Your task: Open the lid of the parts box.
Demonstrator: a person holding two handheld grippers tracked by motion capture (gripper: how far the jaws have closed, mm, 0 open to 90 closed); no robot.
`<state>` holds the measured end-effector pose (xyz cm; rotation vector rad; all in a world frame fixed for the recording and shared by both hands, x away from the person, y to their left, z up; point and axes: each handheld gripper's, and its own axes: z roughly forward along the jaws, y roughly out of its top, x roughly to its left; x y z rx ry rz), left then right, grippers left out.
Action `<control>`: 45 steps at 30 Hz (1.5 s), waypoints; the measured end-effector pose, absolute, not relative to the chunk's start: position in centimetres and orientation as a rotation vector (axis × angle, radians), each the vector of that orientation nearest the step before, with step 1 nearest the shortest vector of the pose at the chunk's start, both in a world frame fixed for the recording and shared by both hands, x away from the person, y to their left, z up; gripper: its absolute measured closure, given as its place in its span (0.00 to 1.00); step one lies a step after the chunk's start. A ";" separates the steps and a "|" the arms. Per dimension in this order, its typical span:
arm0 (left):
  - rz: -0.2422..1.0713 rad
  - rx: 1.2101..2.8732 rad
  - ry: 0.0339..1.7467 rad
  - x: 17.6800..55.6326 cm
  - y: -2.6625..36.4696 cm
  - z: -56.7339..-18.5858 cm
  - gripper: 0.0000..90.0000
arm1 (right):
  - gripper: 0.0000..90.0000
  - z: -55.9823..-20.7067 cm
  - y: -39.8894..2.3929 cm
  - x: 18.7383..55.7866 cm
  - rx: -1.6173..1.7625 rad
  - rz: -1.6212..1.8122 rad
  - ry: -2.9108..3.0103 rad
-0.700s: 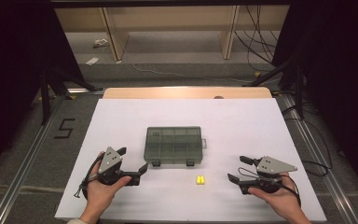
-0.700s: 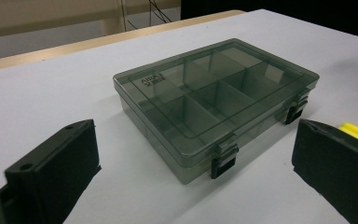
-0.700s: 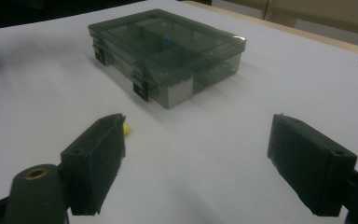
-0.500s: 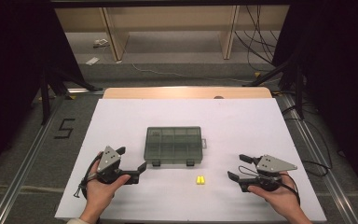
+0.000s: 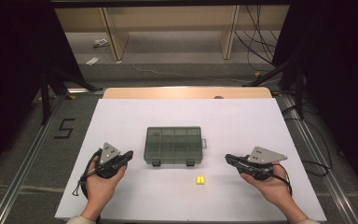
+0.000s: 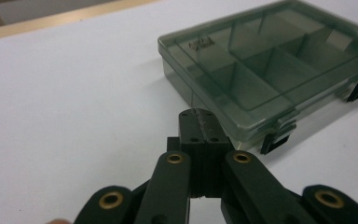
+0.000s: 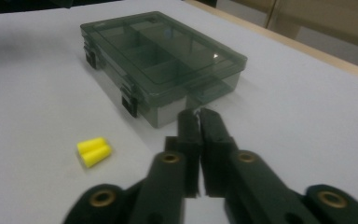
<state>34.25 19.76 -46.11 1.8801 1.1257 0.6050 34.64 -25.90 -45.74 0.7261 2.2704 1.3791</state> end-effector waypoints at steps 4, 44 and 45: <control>0.607 1.922 1.100 34.9 19.5 -46.3 1.00 | 1.00 -45.9 -24.9 35.5 0.727 1.365 2.310; 0.535 2.067 1.043 36.4 17.5 -48.5 1.00 | 1.00 -48.5 -19.2 38.5 0.717 1.194 2.546; 0.534 2.069 1.044 36.4 17.5 -48.5 1.00 | 1.00 -48.5 -19.2 38.5 0.717 1.192 2.545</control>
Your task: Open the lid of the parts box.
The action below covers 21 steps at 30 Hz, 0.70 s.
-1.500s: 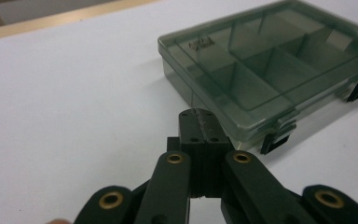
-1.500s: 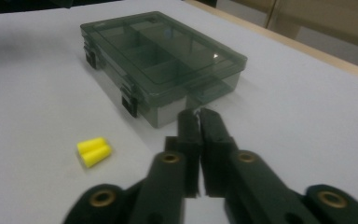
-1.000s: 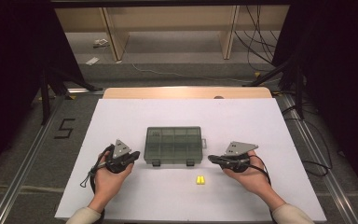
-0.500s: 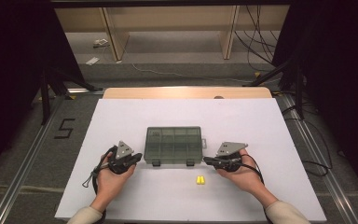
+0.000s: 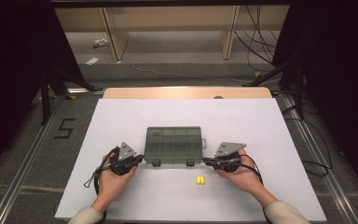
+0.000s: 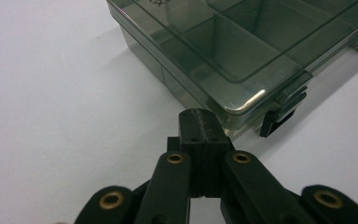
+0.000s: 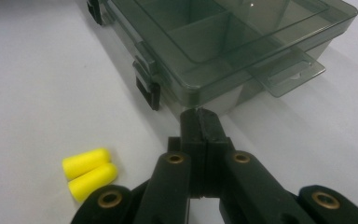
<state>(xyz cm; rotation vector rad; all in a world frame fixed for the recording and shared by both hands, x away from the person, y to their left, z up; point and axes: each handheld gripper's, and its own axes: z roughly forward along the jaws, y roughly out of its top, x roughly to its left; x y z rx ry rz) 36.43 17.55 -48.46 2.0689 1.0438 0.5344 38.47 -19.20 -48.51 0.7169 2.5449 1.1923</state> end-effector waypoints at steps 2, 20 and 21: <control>0.539 2.066 1.042 36.4 17.5 -48.4 1.00 | 1.00 -48.4 -19.3 38.5 0.720 1.201 2.541; 0.536 2.060 1.034 36.4 17.7 -48.3 1.00 | 1.00 -48.0 -19.2 38.3 0.714 1.244 2.522; 0.538 2.058 1.036 36.4 17.7 -48.3 1.00 | 1.00 -48.0 -19.2 38.3 0.714 1.244 2.522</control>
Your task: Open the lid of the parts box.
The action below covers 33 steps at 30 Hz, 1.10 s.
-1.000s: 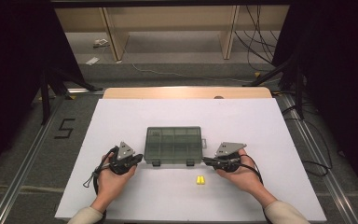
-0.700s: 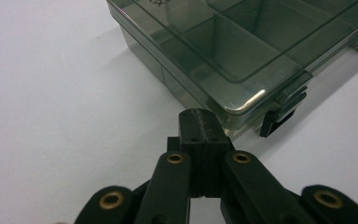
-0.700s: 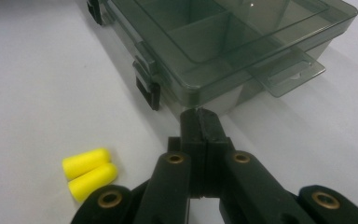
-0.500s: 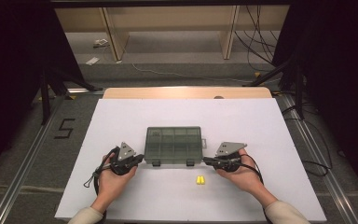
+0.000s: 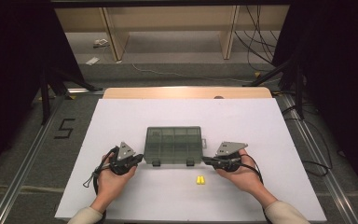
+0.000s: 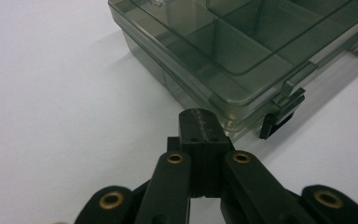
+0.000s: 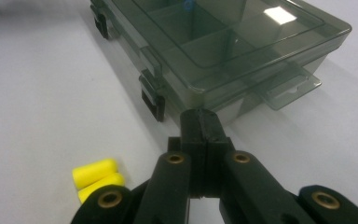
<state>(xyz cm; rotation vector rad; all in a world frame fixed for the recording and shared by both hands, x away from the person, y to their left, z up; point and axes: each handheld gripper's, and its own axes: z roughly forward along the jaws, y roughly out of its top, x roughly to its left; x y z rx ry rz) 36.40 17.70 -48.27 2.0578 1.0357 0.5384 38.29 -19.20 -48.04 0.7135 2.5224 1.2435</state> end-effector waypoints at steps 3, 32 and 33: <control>0.543 2.049 1.031 36.3 17.8 -48.0 1.00 | 1.00 -47.8 -19.2 38.3 0.713 1.261 2.510; 0.528 1.949 0.986 36.0 17.4 -47.0 1.00 | 1.00 -46.5 -19.1 38.2 0.695 1.337 2.427; 0.535 1.938 0.983 36.0 17.4 -46.9 1.00 | 1.00 -46.4 -19.0 38.2 0.693 1.335 2.425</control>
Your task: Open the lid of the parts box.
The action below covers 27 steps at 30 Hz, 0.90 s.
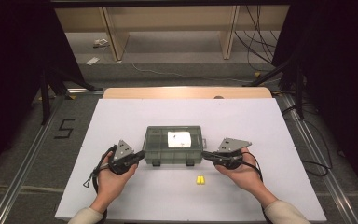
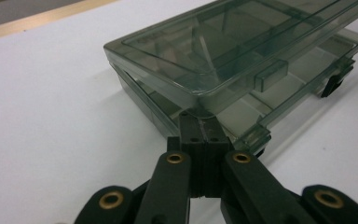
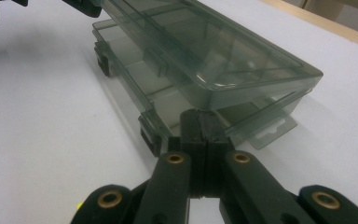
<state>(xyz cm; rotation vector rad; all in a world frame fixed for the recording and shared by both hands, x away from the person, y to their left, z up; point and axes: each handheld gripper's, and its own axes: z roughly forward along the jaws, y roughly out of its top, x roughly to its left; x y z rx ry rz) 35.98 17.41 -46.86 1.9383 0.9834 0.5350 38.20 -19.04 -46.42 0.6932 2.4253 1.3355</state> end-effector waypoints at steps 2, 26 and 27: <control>0.547 1.922 0.980 36.0 17.4 -46.6 1.00 | 1.00 -46.2 -18.9 38.2 0.687 1.338 2.407; 0.852 1.929 0.922 37.1 17.4 -45.5 0.65 | 0.71 -44.8 -17.7 38.8 0.582 1.191 2.119; 0.851 1.933 0.928 37.0 17.3 -45.5 0.65 | 0.71 -44.8 -17.7 38.8 0.582 1.191 2.119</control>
